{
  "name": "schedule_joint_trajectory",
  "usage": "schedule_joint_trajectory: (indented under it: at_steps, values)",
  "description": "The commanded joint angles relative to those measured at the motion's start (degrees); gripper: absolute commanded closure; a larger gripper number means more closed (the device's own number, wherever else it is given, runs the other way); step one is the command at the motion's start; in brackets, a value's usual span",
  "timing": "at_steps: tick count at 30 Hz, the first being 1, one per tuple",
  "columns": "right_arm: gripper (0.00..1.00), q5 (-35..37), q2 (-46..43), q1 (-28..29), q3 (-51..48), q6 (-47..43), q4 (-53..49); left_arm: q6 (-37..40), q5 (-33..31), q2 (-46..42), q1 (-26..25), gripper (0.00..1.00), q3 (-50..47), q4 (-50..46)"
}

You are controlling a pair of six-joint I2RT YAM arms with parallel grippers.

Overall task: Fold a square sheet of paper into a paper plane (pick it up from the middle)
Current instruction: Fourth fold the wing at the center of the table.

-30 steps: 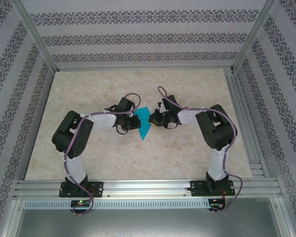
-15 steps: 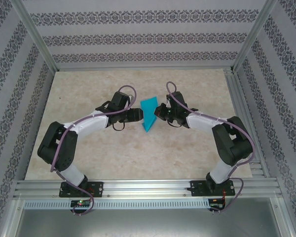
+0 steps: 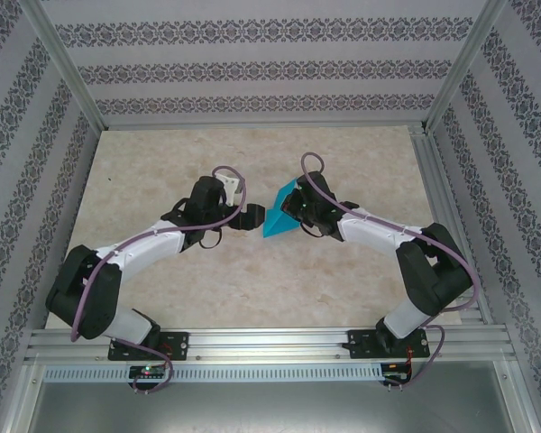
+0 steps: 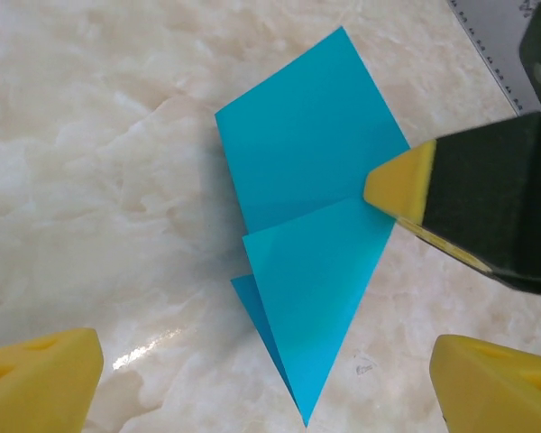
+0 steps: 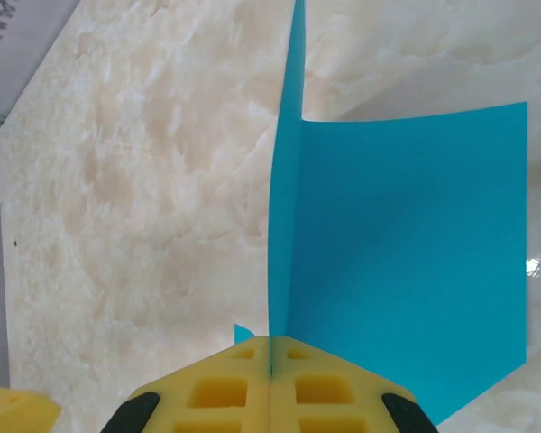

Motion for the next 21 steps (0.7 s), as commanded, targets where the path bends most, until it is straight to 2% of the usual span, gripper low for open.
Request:
schedule_joint_trajectory:
  at_steps: [1, 7, 11, 14, 21]
  values:
    - [0.96, 0.7, 2.7, 0.2, -0.1, 4.6, 2.0, 6.1, -2.1, -0.5, -1.7, 0.06, -2.1, 5.2]
    - [0.91, -4.5, 7.4, 0.3, -3.0, 9.2, 7.5, 12.6, -3.9, 3.1, -4.4, 0.13, -2.1, 5.3]
    - [0.91, -6.1, 8.7, 0.0, -4.4, 11.8, 9.5, 15.9, -5.4, 6.6, -7.0, 0.15, -1.7, 7.1]
    - [0.91, -7.0, 9.0, -0.4, -5.3, 14.1, 11.4, 17.2, -6.5, 10.2, -7.9, 0.23, 0.9, 4.5]
    - [0.9, -9.1, 8.8, -1.5, -7.5, 18.6, 15.1, 21.7, -8.5, 14.1, -10.6, 0.37, 1.0, 7.1]
